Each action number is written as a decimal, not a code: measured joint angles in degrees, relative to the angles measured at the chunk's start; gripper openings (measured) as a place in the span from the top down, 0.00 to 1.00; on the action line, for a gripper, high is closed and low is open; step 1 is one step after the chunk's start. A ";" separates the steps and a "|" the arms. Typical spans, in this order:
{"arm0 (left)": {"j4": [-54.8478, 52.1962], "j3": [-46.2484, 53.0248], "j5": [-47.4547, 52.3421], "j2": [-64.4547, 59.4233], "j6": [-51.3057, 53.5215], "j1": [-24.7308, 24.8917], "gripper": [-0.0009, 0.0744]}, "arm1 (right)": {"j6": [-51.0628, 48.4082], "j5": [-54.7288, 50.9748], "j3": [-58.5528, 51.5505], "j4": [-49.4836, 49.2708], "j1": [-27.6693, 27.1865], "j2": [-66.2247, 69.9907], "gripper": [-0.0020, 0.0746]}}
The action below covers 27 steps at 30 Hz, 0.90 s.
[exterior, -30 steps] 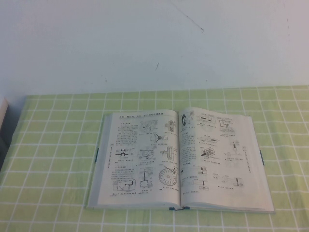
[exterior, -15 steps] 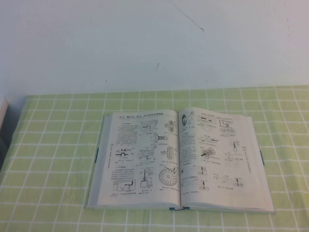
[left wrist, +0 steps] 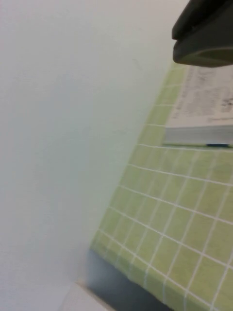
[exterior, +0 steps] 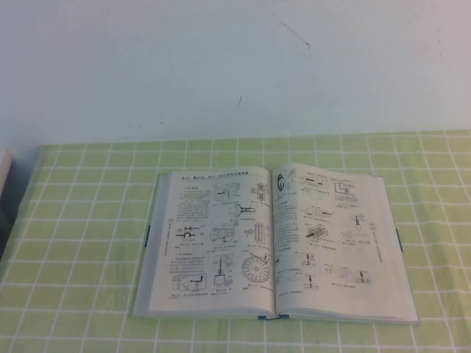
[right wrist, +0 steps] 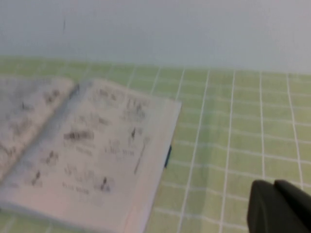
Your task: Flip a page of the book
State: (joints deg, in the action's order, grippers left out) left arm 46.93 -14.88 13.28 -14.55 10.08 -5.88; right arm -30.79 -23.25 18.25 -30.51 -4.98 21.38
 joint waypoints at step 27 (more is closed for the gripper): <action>-8.35 -44.84 24.27 -66.55 23.19 20.93 0.99 | -10.73 -26.28 37.02 3.45 8.79 52.39 0.98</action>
State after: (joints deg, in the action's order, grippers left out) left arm 38.59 -59.72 37.55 -81.10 33.27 15.05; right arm -41.52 -49.53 55.28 -27.05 3.81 73.77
